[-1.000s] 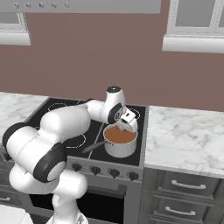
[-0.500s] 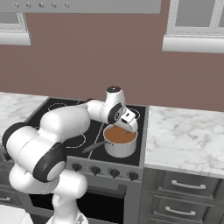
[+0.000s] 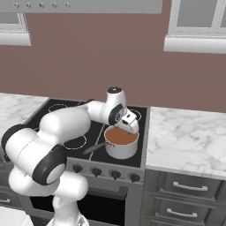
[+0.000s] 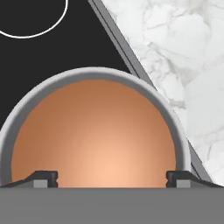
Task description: Pick up the sugar cube(s) and place them in the saucepan with hot chocolate.
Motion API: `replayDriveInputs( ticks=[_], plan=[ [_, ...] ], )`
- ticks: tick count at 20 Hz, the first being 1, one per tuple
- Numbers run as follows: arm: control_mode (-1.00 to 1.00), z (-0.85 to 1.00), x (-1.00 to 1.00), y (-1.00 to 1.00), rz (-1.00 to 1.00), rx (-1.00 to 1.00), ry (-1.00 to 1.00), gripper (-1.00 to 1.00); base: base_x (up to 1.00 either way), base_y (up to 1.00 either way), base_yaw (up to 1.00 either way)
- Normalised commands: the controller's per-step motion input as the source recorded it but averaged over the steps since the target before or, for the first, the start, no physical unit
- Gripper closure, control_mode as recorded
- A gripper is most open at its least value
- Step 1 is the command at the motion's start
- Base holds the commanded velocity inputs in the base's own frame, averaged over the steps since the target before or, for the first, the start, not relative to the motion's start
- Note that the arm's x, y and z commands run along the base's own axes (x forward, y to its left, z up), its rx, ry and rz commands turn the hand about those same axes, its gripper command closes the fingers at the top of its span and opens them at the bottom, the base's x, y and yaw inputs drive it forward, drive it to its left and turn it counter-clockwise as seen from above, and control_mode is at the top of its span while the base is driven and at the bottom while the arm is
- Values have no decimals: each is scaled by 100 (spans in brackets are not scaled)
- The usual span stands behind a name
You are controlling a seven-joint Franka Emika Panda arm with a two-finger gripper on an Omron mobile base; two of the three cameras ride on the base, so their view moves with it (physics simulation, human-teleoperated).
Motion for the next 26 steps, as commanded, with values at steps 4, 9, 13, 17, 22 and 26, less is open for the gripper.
replayDriveInputs(
  ticks=[4,9,13,17,22,26],
  plan=[
    [-100,8,-39,27,0,-3,0,-100,0,0,0],
    [-100,35,-55,42,8,0,-6,-100,0,0,0],
    [-100,79,-47,68,19,0,-1,-100,0,0,0],
    [-100,100,-30,72,18,0,0,-100,0,0,0],
    [-100,87,-42,74,22,0,0,-100,0,0,0],
    [-100,71,-74,64,24,0,-2,-100,0,0,0]
  ],
)
